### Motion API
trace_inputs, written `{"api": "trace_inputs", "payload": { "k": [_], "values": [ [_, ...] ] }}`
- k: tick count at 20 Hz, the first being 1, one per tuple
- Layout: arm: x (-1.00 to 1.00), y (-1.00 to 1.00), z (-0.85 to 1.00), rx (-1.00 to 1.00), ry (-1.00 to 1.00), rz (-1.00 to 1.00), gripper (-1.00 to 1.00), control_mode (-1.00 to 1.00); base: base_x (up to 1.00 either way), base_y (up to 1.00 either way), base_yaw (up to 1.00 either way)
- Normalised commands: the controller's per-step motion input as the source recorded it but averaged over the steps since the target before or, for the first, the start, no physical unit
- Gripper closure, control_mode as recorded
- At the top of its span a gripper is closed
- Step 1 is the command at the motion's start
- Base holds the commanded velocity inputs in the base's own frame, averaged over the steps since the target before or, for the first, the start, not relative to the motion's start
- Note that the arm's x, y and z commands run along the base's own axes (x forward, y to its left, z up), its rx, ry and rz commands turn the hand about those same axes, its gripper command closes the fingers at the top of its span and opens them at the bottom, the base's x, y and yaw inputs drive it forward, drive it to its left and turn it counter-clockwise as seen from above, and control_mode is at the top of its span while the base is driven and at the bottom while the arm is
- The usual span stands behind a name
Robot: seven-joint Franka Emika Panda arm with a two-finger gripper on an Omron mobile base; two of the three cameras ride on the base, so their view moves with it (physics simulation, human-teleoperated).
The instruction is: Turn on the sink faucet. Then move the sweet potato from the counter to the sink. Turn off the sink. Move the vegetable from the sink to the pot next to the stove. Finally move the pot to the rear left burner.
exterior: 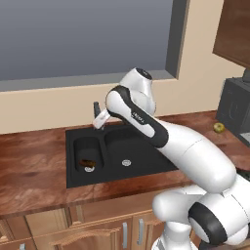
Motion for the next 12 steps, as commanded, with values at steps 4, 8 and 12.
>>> {"api": "trace_inputs", "payload": {
  "k": [4,8,12],
  "values": [
    [-0.03,0.44,-0.42,-0.12,0.14,-0.08,-1.0,-1.0,0.0,0.0,0.0],
    [0.0,0.1,-0.44,-0.09,0.04,-0.01,-1.0,-1.0,0.0,0.0,0.0],
    [0.05,0.05,-0.44,-0.1,0.0,0.0,-1.0,-1.0,0.0,0.0,0.0]
  ]
}}
